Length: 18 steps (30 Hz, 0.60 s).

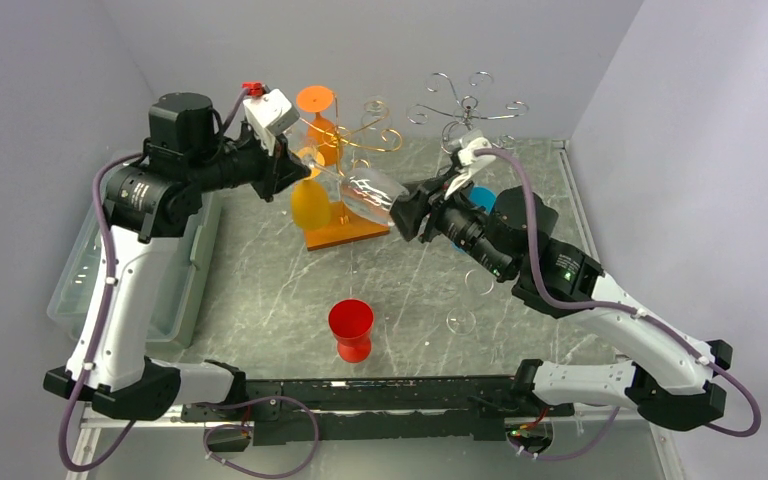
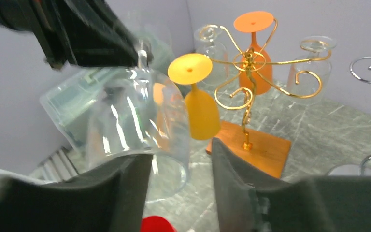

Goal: Place the wine glass upside down on the wine glass rack
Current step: Turn the wine glass upside down at the wine rack.

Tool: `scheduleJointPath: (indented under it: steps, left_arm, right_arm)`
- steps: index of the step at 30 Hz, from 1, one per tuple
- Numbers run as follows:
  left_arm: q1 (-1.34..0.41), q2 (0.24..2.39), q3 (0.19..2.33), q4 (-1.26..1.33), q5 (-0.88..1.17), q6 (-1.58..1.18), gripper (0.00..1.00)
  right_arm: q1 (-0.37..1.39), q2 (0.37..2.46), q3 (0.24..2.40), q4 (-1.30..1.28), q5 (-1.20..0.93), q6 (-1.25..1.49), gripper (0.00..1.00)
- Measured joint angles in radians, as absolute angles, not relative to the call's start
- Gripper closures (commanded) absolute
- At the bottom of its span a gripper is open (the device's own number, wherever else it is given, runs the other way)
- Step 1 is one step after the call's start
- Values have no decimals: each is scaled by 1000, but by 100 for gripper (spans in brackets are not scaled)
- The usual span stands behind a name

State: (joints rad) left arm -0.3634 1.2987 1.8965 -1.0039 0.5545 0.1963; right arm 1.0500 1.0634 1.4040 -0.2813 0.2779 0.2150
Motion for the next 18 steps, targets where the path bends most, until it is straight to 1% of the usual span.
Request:
scheduleJointPath:
  steps: [1,2,5,10,15,18]
  left_arm:
    - [-363,1299,1905,-989,535,233,100]
    - [-363,1299,1914,-983,527,264,100]
    - [-365,1296,1950,-954,502,384,100]
    - [-381,1274,1942,-914,490,570,100]
    - [-383,1222,1870,-832,480,733,100]
    - [-388,1188,1828,-814,485,836,100]
  right_arm:
    - [1050,1064,1402,-299,273,213,1]
    - [1049,1064,1400,-310,268,226,0]
    - [1037,1061,1401,-373,252,220,0]
    - [982,1073,1441,-491,179,212,0]
    - [859,1135,1603,-682,-16,171,0]
    - [835,1176,1691,-741,-100,144,0]
